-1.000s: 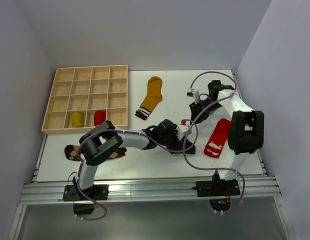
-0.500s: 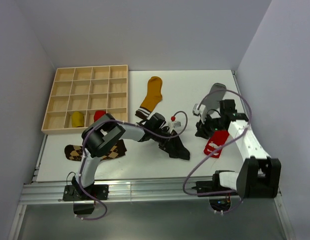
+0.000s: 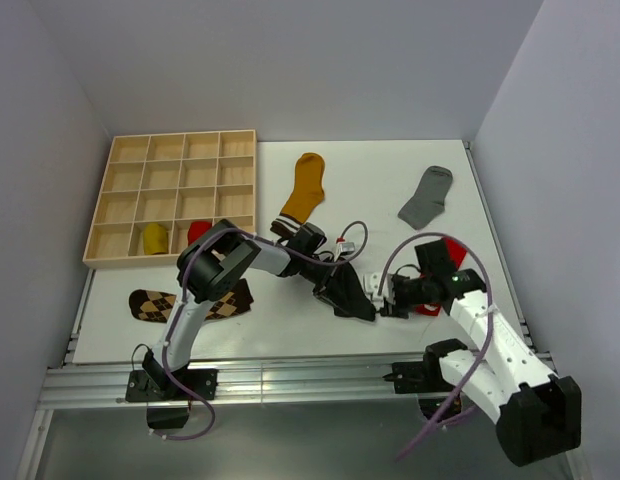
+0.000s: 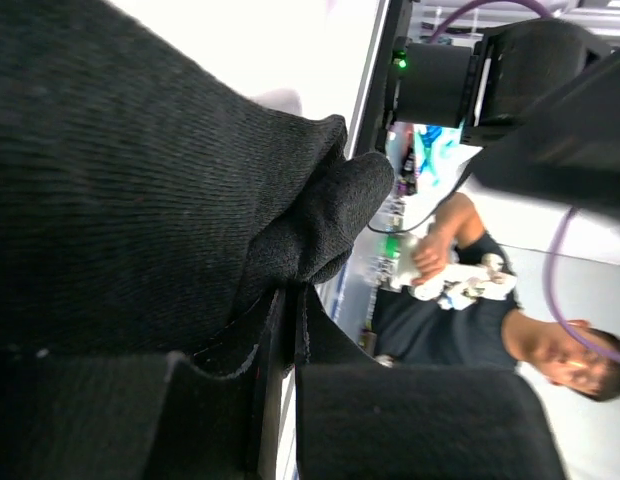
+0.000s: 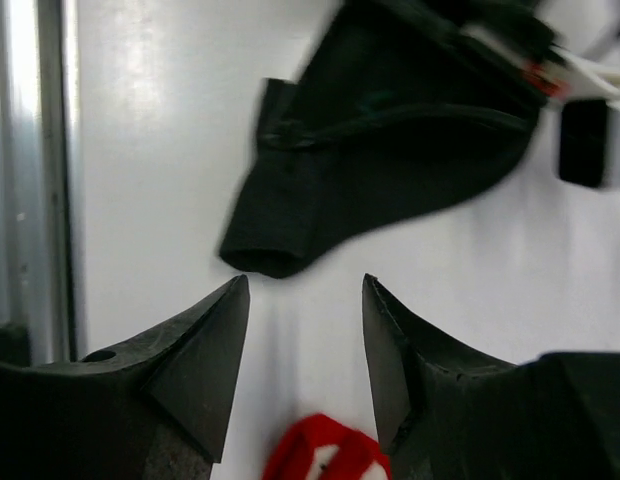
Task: Roll the socks
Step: Roll the sock at the center of the board.
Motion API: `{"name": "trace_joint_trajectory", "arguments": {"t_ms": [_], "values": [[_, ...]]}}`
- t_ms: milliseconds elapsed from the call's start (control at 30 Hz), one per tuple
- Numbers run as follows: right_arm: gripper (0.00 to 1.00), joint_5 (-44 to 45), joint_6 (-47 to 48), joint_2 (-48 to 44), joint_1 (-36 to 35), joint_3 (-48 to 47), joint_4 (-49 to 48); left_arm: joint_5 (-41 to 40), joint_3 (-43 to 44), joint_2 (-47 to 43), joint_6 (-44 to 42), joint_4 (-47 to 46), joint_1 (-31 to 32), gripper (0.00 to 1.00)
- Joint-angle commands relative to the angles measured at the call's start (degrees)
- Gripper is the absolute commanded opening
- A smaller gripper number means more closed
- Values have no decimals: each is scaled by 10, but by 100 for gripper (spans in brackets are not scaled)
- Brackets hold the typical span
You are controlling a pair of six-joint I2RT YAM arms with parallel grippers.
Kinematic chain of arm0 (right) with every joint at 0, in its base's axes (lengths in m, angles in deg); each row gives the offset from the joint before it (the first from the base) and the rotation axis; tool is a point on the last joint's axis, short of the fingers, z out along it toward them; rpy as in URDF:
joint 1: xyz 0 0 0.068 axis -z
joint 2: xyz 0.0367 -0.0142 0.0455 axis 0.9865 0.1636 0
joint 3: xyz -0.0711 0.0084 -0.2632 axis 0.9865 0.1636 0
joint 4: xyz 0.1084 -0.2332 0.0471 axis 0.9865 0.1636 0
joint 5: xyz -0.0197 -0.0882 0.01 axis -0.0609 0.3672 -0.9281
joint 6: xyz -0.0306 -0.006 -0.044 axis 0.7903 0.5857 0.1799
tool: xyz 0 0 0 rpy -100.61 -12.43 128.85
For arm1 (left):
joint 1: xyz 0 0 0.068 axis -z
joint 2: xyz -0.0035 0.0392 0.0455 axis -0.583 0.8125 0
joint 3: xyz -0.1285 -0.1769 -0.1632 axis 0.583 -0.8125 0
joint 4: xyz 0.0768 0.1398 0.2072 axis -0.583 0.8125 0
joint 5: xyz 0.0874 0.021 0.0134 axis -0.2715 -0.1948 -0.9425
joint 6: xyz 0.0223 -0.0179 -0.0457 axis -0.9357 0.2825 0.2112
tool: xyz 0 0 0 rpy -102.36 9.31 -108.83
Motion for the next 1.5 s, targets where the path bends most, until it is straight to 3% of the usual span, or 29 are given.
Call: {"name": "trace_joint_trajectory", "arguments": {"t_ms": [0,300,567,767,1033,1167,1300,1467], "values": [[57,35,21,-38,-63,41,-8,-74,-8,51,-12,74,-15,0],[61,90,4,-85,-143,90,-60,-73,7,69,-20,103,-23,0],[62,155,-46,-67,-234,119,-170,-65,16,79,-25,115,-27,0],[61,209,-58,-55,-262,152,-263,-60,21,80,-33,129,-27,0],[46,239,-50,1,-270,157,-321,-42,20,77,-44,132,-27,0],[22,242,-44,36,-271,145,-322,-43,22,74,-53,141,-26,1],[18,231,-20,66,-272,109,-233,-90,39,58,-85,188,-27,9],[15,254,-9,86,-272,88,-191,-114,45,12,-88,191,-30,21]]}}
